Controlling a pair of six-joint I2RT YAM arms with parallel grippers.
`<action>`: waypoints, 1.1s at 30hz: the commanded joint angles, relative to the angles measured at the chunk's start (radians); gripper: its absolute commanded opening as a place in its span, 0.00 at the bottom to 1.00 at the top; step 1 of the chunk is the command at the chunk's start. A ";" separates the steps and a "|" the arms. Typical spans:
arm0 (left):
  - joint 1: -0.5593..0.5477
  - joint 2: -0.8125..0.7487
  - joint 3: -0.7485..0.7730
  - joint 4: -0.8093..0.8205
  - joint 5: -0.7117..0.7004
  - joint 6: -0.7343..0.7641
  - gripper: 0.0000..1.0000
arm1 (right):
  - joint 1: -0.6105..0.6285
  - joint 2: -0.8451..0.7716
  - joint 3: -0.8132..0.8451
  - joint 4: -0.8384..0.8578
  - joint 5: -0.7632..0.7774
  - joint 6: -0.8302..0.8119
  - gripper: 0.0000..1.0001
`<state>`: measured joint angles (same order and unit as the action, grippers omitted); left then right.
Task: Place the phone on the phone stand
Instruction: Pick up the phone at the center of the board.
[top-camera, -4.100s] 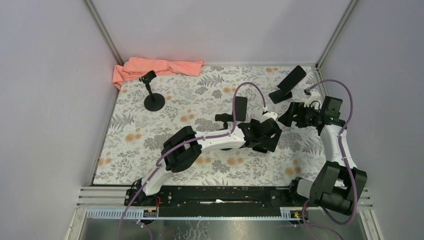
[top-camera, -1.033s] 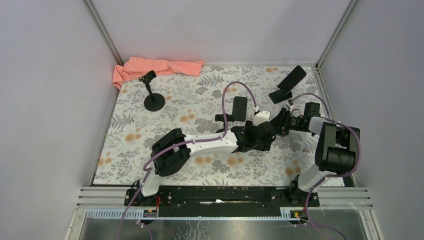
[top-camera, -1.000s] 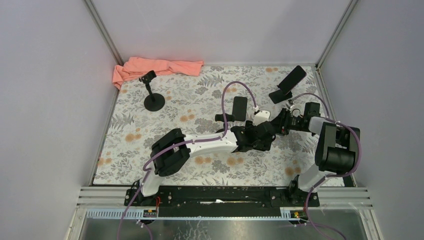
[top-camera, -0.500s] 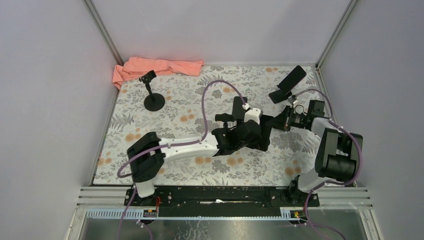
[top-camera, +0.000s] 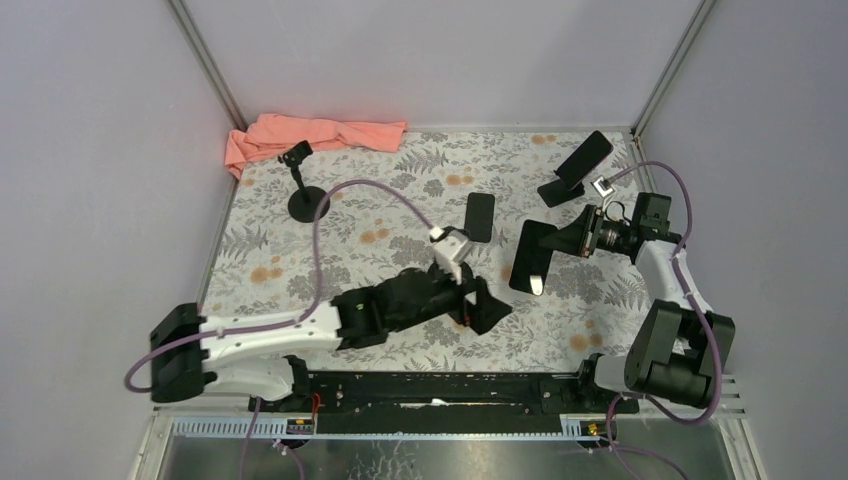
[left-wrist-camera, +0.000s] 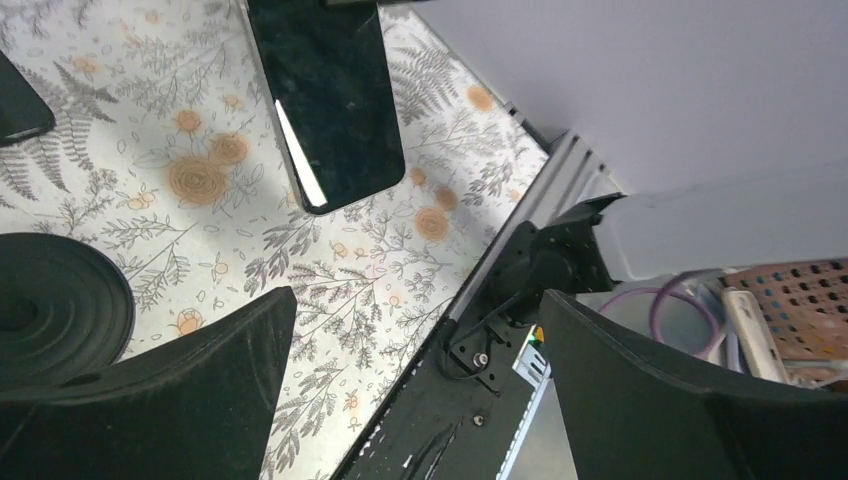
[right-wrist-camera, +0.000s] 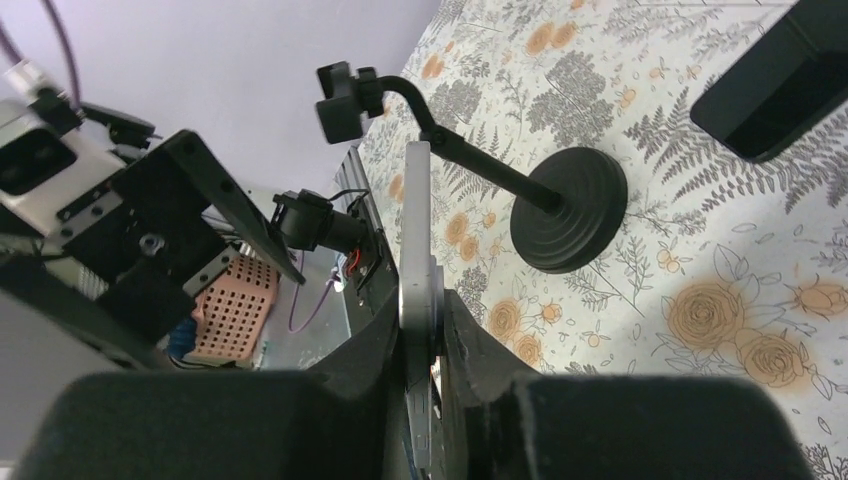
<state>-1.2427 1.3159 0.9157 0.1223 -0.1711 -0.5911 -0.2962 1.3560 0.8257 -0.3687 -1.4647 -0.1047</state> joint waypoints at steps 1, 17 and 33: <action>0.008 -0.177 -0.180 0.268 0.061 0.049 0.99 | -0.006 -0.094 0.040 -0.053 -0.109 -0.058 0.03; 0.109 -0.183 -0.556 0.998 0.323 -0.072 0.99 | 0.181 -0.219 0.227 -0.381 -0.076 -0.284 0.05; 0.169 0.146 -0.461 1.292 0.361 -0.227 0.79 | 0.397 -0.297 0.208 -0.195 -0.041 -0.110 0.05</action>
<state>-1.0782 1.3956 0.3954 1.2613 0.1436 -0.7536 0.0742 1.0901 1.0306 -0.6674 -1.4876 -0.3122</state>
